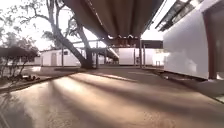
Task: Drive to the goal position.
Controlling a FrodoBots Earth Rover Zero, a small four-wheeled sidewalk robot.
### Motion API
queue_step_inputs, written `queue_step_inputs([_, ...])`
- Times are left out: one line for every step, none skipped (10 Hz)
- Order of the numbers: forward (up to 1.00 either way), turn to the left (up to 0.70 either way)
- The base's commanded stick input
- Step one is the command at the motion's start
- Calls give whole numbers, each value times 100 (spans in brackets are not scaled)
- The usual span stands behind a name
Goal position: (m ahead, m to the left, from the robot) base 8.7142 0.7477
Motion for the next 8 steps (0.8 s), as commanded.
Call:
queue_step_inputs([85,0])
queue_step_inputs([85,0])
queue_step_inputs([85,0])
queue_step_inputs([85,0])
queue_step_inputs([85,0])
queue_step_inputs([85,0])
queue_step_inputs([85,0])
queue_step_inputs([85,0])
